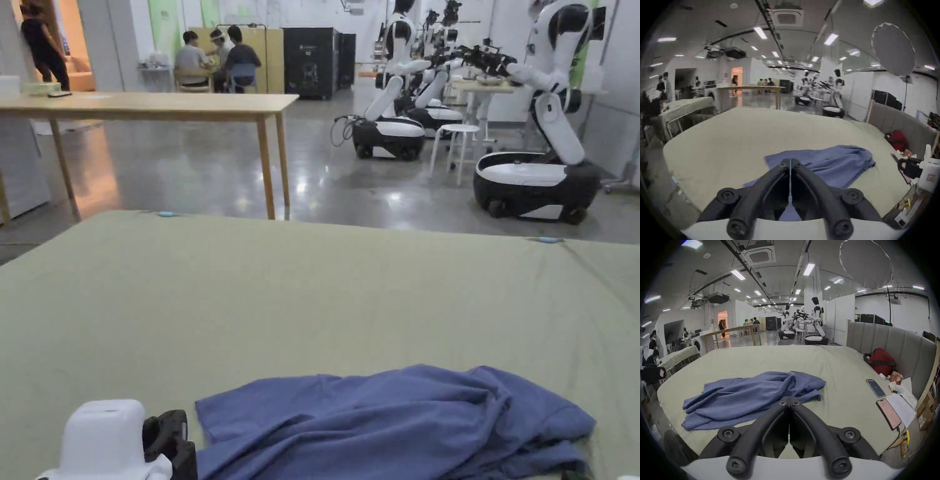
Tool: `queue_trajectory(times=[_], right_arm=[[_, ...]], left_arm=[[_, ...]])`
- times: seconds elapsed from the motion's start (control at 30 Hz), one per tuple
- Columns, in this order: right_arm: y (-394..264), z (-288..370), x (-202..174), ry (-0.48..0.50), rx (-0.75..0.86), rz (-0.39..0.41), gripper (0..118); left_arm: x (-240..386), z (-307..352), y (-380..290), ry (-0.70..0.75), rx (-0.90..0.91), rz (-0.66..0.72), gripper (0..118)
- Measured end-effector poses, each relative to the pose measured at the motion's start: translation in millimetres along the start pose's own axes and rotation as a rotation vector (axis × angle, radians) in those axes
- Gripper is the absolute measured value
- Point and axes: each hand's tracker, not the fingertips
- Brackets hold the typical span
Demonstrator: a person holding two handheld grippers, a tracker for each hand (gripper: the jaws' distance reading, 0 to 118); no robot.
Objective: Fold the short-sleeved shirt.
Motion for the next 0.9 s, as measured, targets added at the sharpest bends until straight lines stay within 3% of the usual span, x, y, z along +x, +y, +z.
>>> queue_trajectory(times=[0.2, 0.47, 0.5, 0.53, 0.63, 0.67, 0.9], right_arm=[[1, -2, -23, 0.046, -0.007, 0.021, 1], [-9, -20, -32, 0.063, -0.057, 0.029, 1], [-11, -25, -32, 0.060, -0.070, 0.025, 1], [-12, -27, -32, 0.058, -0.080, 0.022, 1], [-15, -30, -31, 0.056, -0.094, 0.018, 1], [-16, -32, -31, 0.054, -0.105, 0.022, 1], [-21, -38, -31, 0.047, -0.143, 0.031, 1]], left_arm=[[-37, -5, 16, 0.024, -0.031, 0.055, 0], [-104, -109, 3, -0.045, -0.472, 0.057, 2], [-107, -122, -2, -0.079, -0.514, 0.032, 13], [-109, -131, -7, -0.083, -0.543, 0.035, 43], [-111, -162, -20, -0.083, -0.628, -0.004, 85], [-107, -170, -27, -0.074, -0.670, -0.021, 115], [-74, -200, -54, -0.059, -0.759, -0.131, 109]])
